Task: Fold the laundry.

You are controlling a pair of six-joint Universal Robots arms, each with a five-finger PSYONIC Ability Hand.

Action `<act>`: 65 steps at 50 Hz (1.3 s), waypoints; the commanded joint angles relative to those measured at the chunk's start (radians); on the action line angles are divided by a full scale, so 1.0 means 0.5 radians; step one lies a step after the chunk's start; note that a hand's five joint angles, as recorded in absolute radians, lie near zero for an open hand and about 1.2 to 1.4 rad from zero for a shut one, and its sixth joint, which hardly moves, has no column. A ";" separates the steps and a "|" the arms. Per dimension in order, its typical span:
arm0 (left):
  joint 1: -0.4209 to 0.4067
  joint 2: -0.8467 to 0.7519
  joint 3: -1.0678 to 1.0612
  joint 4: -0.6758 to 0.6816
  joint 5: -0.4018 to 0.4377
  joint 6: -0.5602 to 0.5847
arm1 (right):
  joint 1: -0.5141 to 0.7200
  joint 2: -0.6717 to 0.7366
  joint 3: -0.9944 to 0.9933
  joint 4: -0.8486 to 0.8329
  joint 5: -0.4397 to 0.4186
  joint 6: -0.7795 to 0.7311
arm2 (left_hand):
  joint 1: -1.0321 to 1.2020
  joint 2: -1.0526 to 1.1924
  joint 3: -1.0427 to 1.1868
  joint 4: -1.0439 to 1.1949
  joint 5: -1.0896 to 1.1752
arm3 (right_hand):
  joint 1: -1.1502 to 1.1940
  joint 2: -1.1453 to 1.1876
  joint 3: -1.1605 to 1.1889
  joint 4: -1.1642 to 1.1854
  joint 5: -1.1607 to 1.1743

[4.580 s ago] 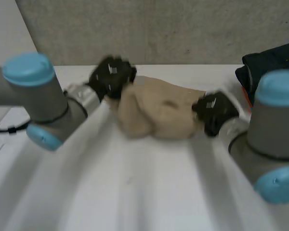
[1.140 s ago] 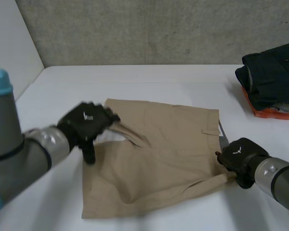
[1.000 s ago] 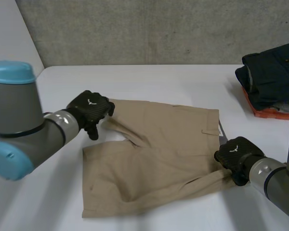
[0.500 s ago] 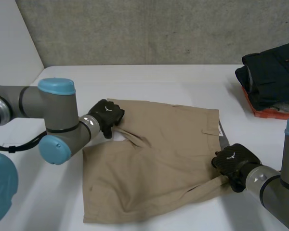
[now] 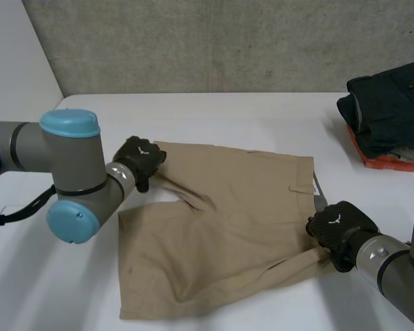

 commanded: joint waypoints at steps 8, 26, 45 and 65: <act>0.028 -0.268 0.306 -0.259 0.127 -0.064 | -0.013 0.000 0.008 0.000 -0.001 -0.002 | -0.196 -0.256 -0.263 -0.274 -0.280 | 0.605 0.442 0.405 0.409 0.404; 0.012 -0.354 0.438 -0.148 0.115 -0.101 | -0.028 0.012 0.024 -0.012 -0.017 -0.011 | -0.384 -0.444 -0.451 -0.462 -0.468 | 0.605 0.442 0.405 0.409 0.404; -0.058 -0.421 0.610 -0.182 0.038 -0.006 | -0.038 0.021 0.027 -0.012 -0.029 -0.014 | -0.477 -0.538 -0.544 -0.556 -0.562 | 0.605 0.442 0.405 0.409 0.404; -0.129 -0.624 0.889 -0.194 -0.008 0.224 | -0.047 0.027 0.039 -0.012 -0.050 -0.017 | 0.860 0.800 0.793 0.782 0.776 | 0.605 0.442 0.405 0.409 0.404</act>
